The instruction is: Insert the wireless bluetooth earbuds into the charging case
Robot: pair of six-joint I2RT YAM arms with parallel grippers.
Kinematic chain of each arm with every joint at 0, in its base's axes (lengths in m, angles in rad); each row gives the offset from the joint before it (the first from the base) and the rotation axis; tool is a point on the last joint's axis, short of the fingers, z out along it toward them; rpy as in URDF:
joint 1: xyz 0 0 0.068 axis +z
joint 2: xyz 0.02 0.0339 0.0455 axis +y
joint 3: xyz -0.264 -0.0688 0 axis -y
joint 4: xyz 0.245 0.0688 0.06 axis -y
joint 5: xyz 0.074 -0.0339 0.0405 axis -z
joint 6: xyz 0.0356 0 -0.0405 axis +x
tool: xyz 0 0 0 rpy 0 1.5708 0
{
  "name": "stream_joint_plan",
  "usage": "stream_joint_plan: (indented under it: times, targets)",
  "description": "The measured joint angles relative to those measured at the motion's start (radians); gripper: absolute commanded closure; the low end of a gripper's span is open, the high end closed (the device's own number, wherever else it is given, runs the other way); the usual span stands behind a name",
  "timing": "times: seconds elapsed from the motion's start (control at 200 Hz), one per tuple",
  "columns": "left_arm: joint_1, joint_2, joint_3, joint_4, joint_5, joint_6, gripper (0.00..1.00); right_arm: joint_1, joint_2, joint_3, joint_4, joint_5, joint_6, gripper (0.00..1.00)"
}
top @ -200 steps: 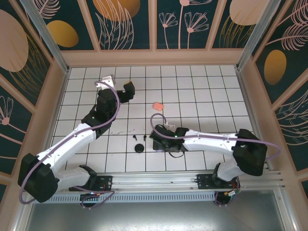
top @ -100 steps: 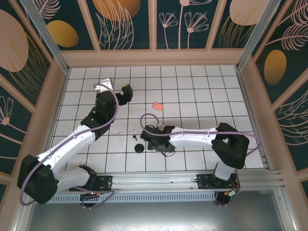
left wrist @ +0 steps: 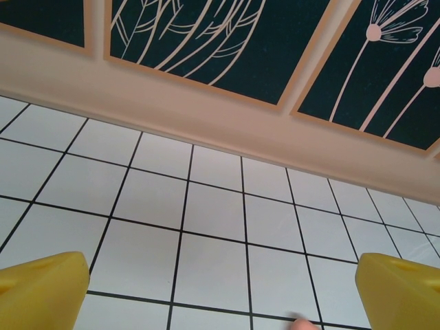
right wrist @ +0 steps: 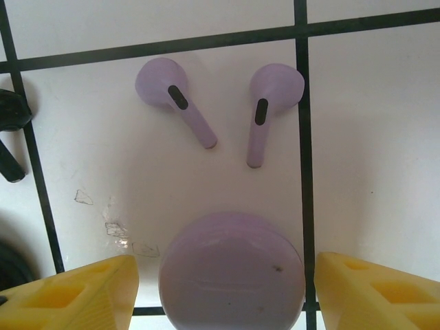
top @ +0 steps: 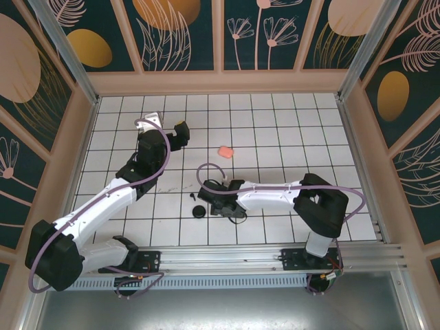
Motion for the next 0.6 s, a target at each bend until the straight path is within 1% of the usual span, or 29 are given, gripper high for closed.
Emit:
stream_joint_plan:
  times: [0.285,0.4,0.47,0.601]
  targets:
    - [0.0,0.0,0.0,0.0,0.036,-0.009,0.01,-0.001,0.025,0.0,0.006,-0.008,0.0,0.43]
    - [0.0,0.0,0.0,0.0,0.049,-0.018,0.01,-0.001,0.03,0.0,0.009,-0.007,-0.001,0.46]
    - [0.0,0.0,0.0,0.0,0.053,-0.024,0.01,-0.001,0.03,0.0,0.008,-0.007,-0.002,0.48]
    - [0.0,0.0,0.0,0.0,0.055,-0.035,0.01,-0.001,0.028,0.0,0.008,-0.006,-0.004,0.57]
